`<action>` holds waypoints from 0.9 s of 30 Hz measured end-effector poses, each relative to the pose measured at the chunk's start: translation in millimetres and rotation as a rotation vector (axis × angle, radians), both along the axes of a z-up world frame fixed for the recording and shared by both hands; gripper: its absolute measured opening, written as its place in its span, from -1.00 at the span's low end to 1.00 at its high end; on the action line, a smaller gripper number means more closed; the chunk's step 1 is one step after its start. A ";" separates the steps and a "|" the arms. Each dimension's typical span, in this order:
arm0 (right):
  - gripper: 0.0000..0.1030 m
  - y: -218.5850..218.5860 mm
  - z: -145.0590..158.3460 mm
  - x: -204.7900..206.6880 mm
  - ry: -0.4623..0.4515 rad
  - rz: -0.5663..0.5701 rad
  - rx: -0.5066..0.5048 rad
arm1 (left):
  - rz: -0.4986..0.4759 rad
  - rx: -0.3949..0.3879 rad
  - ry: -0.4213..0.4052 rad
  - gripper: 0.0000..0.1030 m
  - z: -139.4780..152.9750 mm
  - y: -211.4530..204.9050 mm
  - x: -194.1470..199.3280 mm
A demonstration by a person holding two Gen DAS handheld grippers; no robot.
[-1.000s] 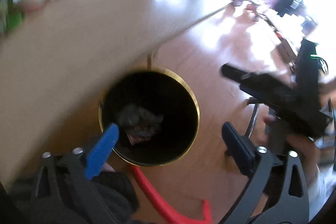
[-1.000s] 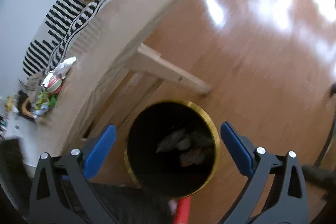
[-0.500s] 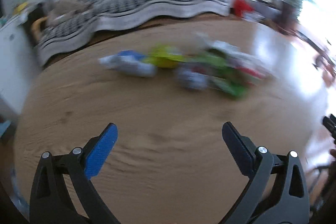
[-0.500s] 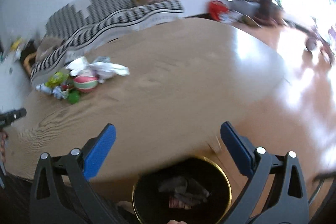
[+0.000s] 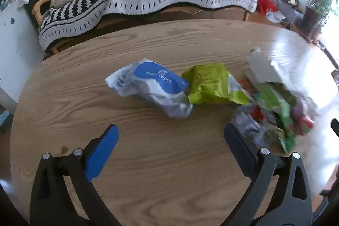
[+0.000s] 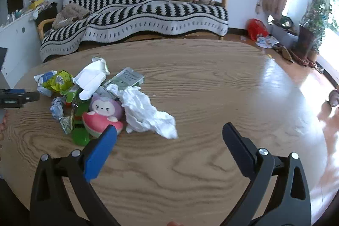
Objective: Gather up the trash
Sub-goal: 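Grasp the Baby Wipes pack with the left gripper while the right grasps the white tissue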
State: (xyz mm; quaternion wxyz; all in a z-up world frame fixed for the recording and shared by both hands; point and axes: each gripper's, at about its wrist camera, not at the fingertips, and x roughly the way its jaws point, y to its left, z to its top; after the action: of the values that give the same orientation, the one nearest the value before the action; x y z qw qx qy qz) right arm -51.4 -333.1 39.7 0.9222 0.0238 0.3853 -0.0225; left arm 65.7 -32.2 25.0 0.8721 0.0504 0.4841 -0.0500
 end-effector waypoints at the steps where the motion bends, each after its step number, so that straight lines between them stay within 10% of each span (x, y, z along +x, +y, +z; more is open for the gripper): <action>1: 0.87 0.9 -2.7 2.6 0.002 0.006 -0.001 | 0.006 0.004 0.006 0.88 -4.6 1.1 5.1; 13: 0.87 13.6 -30.0 38.5 0.027 0.081 0.001 | 0.217 0.006 0.008 0.88 -4.7 99.5 21.8; 27: 0.87 3.8 -33.2 63.7 0.059 0.138 -0.015 | 0.108 -0.025 0.001 0.87 -15.4 55.4 64.1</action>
State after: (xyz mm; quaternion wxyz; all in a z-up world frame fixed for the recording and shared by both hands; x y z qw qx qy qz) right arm 12.3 -329.3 6.4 0.9100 -0.0107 0.4127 0.0377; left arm 129.8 23.2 9.6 0.8738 0.0132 0.4861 -0.0091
